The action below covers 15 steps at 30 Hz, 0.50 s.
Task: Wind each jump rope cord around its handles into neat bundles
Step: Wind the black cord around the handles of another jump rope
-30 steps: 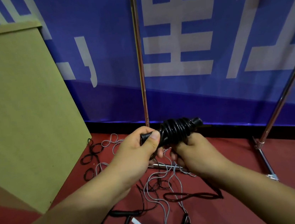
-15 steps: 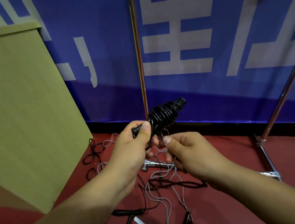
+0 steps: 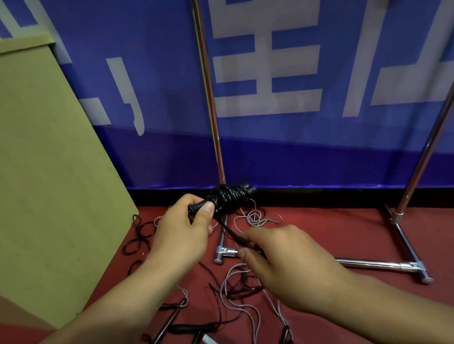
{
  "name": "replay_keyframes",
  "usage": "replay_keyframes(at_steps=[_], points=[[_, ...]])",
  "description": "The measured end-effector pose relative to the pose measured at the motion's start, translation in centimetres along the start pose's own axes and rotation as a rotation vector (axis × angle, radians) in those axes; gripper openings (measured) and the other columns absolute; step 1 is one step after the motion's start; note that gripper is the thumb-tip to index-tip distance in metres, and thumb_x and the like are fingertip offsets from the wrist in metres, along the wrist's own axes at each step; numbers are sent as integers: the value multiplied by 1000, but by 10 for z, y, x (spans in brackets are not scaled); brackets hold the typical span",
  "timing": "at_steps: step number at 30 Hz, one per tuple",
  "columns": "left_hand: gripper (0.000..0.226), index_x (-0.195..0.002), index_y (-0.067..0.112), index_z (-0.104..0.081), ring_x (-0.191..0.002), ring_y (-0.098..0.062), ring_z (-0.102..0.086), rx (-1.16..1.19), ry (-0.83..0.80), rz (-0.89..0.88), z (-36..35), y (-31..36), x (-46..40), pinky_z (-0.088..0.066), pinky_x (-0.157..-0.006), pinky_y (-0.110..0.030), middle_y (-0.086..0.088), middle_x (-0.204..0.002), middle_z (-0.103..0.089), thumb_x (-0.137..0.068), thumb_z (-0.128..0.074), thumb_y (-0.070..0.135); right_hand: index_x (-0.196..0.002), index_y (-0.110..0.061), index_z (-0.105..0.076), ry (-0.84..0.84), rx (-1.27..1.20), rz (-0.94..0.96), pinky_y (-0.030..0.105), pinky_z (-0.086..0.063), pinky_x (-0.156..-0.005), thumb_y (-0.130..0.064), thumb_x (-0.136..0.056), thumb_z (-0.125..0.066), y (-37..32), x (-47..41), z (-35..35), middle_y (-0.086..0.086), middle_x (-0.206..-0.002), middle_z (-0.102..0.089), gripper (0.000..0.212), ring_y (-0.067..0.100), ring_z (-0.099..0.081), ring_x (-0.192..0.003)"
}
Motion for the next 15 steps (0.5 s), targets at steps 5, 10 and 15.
replay_keyframes(at_steps=[5, 10, 15], points=[[17, -81, 31, -56, -66, -12, -60, -177, -53, -7, -1, -5, 0, -49, -66, -34, 6, -69, -67, -96, -56, 40, -101, -23, -57, 14, 149, 42, 41, -49, -72, -46, -96, -40, -5, 4, 12, 0, -96, -67, 29, 30, -61, -92], [16, -86, 30, -58, -67, -12, -61, -288, -183, -62, -12, -1, 5, -50, -68, -35, 5, -70, -67, -93, -59, 45, -103, -26, -58, 71, 180, 52, 41, -50, -74, -44, -98, -43, 2, 0, 30, -5, -98, -60, 25, 24, -61, -92], [15, -87, 31, -56, -68, -15, -60, -299, -379, -178, -22, 4, 14, -51, -69, -42, 4, -72, -65, -94, -59, 44, -107, -30, -60, 137, 226, -1, 35, -46, -69, -48, -98, -44, 18, -3, 41, -8, -99, -58, 26, 21, -61, -95]])
Point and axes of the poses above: each hand's wrist, its own x-axis away from the middle knuckle, its own z-axis out of the back of the hand, y = z × x, the point moved 4 cm from there along -x, towards the middle knuckle
